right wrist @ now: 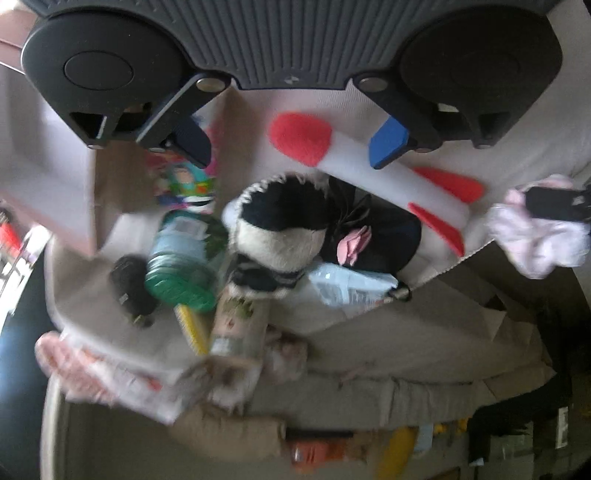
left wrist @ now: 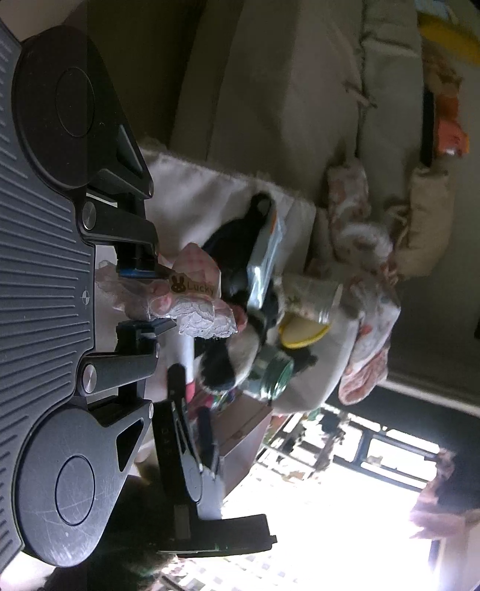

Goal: Organize soft objects
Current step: 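Grasp the pink lace scrunchie with the left tool while the right tool grasps the foam rocket, then carry the scrunchie and rocket to the pink box and release both inside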

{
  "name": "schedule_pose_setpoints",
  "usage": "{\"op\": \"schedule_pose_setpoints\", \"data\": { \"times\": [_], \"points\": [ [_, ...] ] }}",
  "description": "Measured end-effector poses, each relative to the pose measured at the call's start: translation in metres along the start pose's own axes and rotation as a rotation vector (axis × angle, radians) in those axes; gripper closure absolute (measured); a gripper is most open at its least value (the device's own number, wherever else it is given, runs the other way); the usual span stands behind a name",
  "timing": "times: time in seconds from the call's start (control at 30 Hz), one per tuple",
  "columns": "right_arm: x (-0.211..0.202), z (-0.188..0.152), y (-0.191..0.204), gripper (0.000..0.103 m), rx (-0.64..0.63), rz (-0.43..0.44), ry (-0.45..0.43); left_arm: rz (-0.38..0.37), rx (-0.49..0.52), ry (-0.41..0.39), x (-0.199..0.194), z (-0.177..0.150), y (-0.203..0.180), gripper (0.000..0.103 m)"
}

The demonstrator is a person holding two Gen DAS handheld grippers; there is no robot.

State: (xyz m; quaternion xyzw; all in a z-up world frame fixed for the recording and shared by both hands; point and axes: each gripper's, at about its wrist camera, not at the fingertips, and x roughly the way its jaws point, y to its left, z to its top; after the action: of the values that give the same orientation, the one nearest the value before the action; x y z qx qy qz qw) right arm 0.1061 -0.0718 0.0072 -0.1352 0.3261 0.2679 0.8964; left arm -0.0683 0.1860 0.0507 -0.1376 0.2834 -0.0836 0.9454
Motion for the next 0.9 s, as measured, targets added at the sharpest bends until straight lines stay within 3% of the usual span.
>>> {"op": "schedule_pose_setpoints", "data": {
  "times": [0.03,0.13,0.23,0.27,0.37,0.47,0.73,0.83,0.9],
  "points": [
    [0.008,0.002,-0.002,0.014,0.016,0.017,0.029,0.003,-0.015,-0.001,0.0,0.0,0.004,0.08],
    [0.008,-0.001,-0.001,0.031,0.078,0.112,0.097,0.004,-0.049,-0.002,0.0,0.0,0.015,0.08],
    [-0.024,-0.013,0.018,0.033,0.084,0.323,0.136,-0.008,-0.068,-0.004,0.001,-0.002,0.021,0.08],
    [-0.038,-0.016,0.029,0.033,0.037,0.344,0.125,-0.013,-0.072,-0.001,0.003,-0.002,0.022,0.08],
    [-0.068,-0.023,0.065,0.033,-0.158,0.201,0.03,-0.016,-0.092,0.003,0.006,-0.005,0.026,0.08],
    [-0.066,-0.02,0.082,0.033,-0.275,0.091,-0.051,-0.002,-0.123,0.007,0.005,-0.007,0.032,0.08],
    [0.007,0.013,0.112,0.034,-0.325,0.142,-0.053,0.038,-0.143,0.017,-0.014,-0.01,0.044,0.079],
    [0.031,0.016,0.109,0.064,-0.296,0.176,0.032,0.036,-0.118,0.058,-0.014,-0.014,0.04,0.079],
    [0.026,0.012,0.103,0.066,-0.254,0.17,0.045,0.021,-0.098,0.09,-0.013,-0.017,0.031,0.079]
  ]
}}
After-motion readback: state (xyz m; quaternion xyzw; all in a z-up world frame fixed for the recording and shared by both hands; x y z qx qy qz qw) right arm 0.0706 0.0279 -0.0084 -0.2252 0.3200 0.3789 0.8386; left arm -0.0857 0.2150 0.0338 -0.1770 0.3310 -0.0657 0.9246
